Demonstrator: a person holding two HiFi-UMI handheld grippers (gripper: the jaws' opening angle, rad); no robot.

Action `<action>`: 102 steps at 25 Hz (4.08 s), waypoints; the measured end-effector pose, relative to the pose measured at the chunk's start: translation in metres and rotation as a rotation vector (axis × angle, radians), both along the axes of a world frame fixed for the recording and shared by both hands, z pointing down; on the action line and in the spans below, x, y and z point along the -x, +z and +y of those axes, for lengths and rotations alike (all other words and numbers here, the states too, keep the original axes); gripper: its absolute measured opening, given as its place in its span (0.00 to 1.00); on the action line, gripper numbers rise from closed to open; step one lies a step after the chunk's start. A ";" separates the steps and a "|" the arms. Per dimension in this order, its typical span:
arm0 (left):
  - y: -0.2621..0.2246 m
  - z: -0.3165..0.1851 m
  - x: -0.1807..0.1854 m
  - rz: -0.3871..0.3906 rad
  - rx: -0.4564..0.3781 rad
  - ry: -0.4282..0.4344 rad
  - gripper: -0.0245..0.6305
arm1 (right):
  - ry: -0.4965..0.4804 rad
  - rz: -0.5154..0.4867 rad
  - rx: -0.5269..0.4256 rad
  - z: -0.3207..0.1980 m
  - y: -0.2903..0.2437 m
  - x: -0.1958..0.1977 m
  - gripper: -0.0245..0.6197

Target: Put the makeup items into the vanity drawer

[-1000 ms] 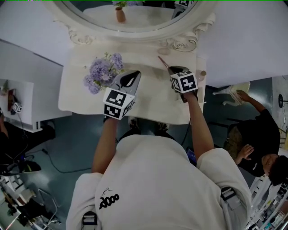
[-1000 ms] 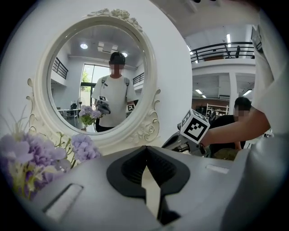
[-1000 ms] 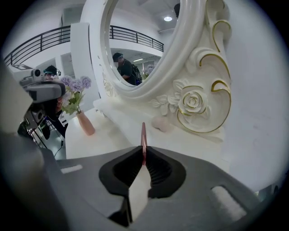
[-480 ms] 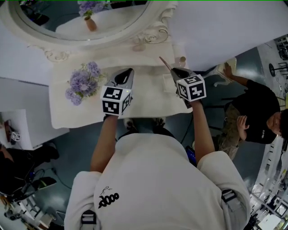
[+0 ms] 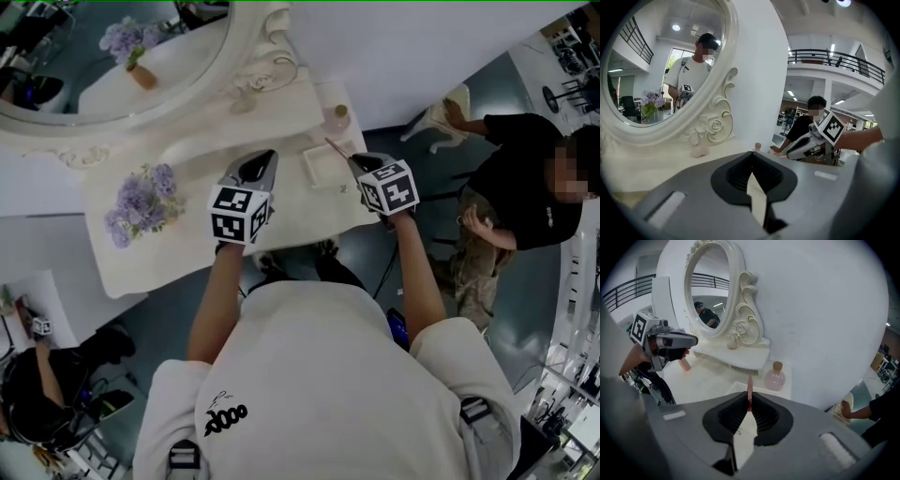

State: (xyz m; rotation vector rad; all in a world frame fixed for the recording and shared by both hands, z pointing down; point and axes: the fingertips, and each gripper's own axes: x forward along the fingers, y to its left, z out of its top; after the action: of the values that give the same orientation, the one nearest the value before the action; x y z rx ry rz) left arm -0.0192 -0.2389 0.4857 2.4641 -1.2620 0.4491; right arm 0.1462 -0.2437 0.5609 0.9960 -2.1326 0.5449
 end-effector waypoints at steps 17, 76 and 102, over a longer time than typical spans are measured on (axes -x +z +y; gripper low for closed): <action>0.034 0.006 -0.002 -0.019 0.087 -0.049 0.07 | -0.142 0.167 0.135 -0.004 0.071 -0.010 0.10; 0.007 0.001 0.151 -0.046 0.029 -0.333 0.07 | -0.246 0.008 -0.077 -0.153 0.023 0.233 0.15; -0.011 -0.008 0.040 -0.034 -0.027 -0.063 0.07 | -0.023 0.009 -0.071 -0.035 -0.014 0.047 0.14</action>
State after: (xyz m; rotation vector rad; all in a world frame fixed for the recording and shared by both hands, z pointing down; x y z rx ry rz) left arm -0.0594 -0.2471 0.4750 2.4410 -1.3635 0.4629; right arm 0.0992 -0.2785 0.5473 1.0091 -2.1655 0.4554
